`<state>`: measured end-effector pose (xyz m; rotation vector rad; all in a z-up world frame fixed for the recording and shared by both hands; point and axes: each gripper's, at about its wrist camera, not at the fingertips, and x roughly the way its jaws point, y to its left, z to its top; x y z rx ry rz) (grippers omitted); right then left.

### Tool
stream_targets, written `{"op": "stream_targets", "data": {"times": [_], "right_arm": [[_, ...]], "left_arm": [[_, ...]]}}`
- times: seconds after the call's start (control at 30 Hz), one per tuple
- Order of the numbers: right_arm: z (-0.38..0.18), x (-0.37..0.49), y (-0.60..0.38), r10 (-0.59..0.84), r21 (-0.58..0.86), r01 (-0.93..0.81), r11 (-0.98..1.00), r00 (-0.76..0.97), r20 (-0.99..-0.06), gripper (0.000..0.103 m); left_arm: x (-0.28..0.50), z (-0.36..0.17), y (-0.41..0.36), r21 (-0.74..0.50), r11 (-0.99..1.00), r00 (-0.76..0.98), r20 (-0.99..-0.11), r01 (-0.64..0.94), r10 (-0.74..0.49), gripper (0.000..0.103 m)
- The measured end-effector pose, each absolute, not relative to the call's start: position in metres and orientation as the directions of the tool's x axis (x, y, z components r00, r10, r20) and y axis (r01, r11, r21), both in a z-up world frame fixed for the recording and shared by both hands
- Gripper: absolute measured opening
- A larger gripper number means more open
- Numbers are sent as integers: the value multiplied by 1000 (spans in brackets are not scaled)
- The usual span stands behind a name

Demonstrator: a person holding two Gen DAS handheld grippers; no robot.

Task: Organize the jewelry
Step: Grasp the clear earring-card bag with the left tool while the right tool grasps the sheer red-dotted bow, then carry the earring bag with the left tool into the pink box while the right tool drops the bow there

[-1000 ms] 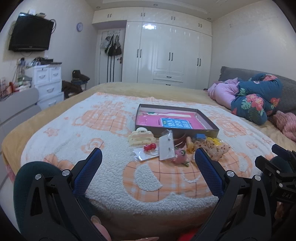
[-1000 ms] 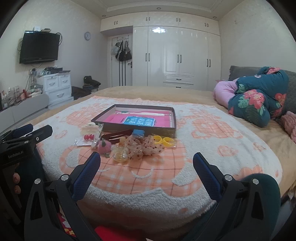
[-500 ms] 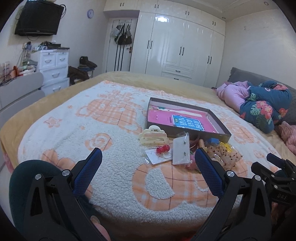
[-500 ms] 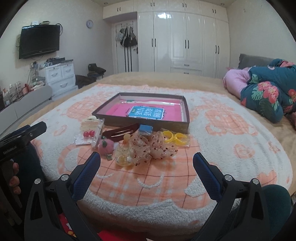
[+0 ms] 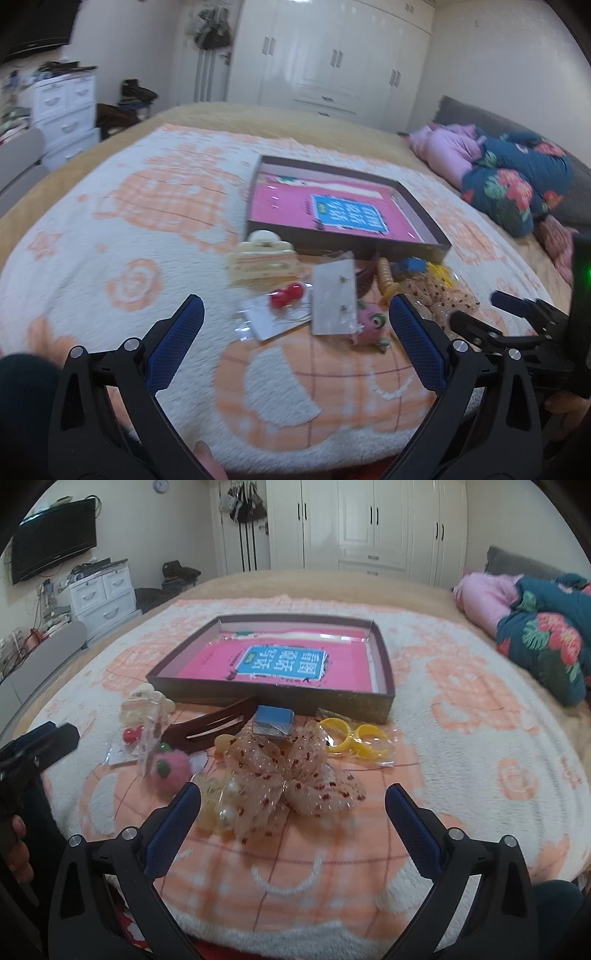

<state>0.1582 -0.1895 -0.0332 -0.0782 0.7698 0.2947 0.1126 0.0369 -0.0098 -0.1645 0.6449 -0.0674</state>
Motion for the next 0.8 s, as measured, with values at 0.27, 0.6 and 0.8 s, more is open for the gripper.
{"op": "stream_targets", "data": {"times": [0.27, 0.6, 0.8], "right_arm": [[-46, 177, -195, 243, 71, -279, 958, 651, -719, 97], [-57, 185, -196, 330, 149, -333, 931, 593, -735, 80], [-57, 182, -200, 326, 139, -338, 931, 596, -734, 43]], "left_arm": [[154, -23, 26, -228, 972, 721, -666, 47, -191, 83], [171, -39, 21, -315, 946, 659, -697, 73, -283, 51], [178, -44, 22, -318, 947, 647, -713, 44, -270, 38]]}}
